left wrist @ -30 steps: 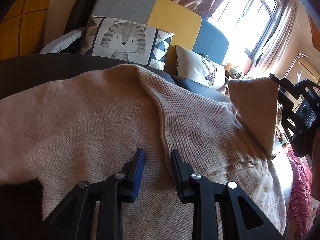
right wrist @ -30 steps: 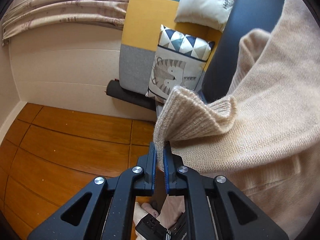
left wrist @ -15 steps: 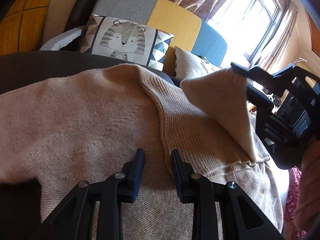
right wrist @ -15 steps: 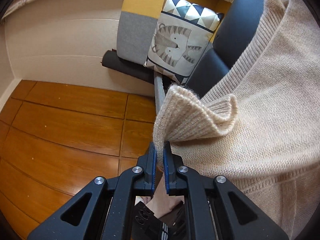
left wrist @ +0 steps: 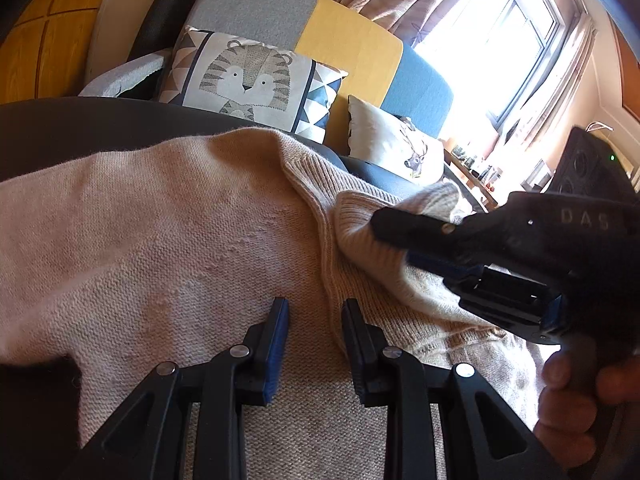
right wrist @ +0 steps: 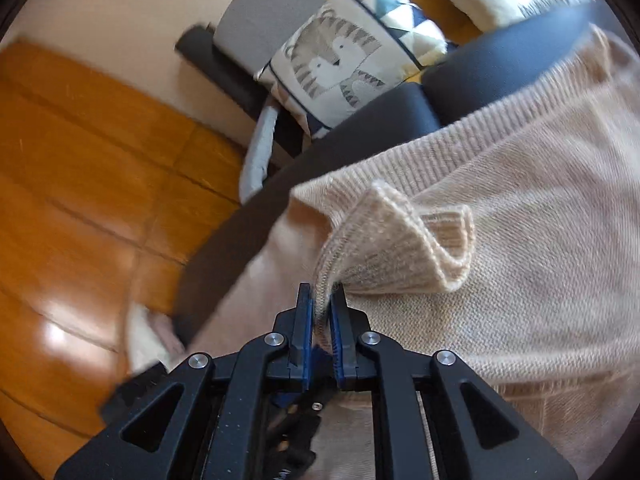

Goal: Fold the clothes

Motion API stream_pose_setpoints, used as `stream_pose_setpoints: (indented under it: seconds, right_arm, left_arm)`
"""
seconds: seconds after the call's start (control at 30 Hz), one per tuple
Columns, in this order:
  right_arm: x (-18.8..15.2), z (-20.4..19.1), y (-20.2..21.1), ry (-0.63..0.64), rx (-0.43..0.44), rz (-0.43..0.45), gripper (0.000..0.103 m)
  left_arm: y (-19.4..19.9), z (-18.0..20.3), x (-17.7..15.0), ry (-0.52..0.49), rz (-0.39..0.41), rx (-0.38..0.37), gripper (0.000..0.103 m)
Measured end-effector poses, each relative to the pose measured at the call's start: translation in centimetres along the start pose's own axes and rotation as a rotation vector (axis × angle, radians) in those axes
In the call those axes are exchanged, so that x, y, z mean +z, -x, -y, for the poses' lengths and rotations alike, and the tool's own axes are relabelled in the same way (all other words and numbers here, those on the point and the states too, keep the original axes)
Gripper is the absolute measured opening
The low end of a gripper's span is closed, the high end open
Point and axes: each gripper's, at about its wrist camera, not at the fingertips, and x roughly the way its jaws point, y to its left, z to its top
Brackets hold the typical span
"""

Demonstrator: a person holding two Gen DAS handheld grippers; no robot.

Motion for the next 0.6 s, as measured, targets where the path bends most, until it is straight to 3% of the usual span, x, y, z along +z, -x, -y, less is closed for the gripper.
stream_pose_setpoints:
  seconds: [0.13,0.27,0.43,0.6]
  right_arm:
    - [-1.2,-1.9,-0.3,0.122,-0.003,-0.012,0.03]
    - [-1.9,-2.9,0.2,0.183,0.008,0.017,0.031]
    - [-2.5,-2.3,1.5,0.148,0.034,0.064,0.032]
    - [-2.3,-1.3,1.9,0.102,-0.009,0.096,0.035]
  left_arm:
    - [0.0,-0.2,0.0,0.011,0.002,-0.011,0.027]
    - [0.1,-0.3,0.0,0.016,0.003,-0.017,0.027]
    - [0.0,-0.3,-0.1,0.019,0.005,-0.02,0.027]
    - [-0.1,-0.1,-0.4,0.018,0.008,-0.018,0.027]
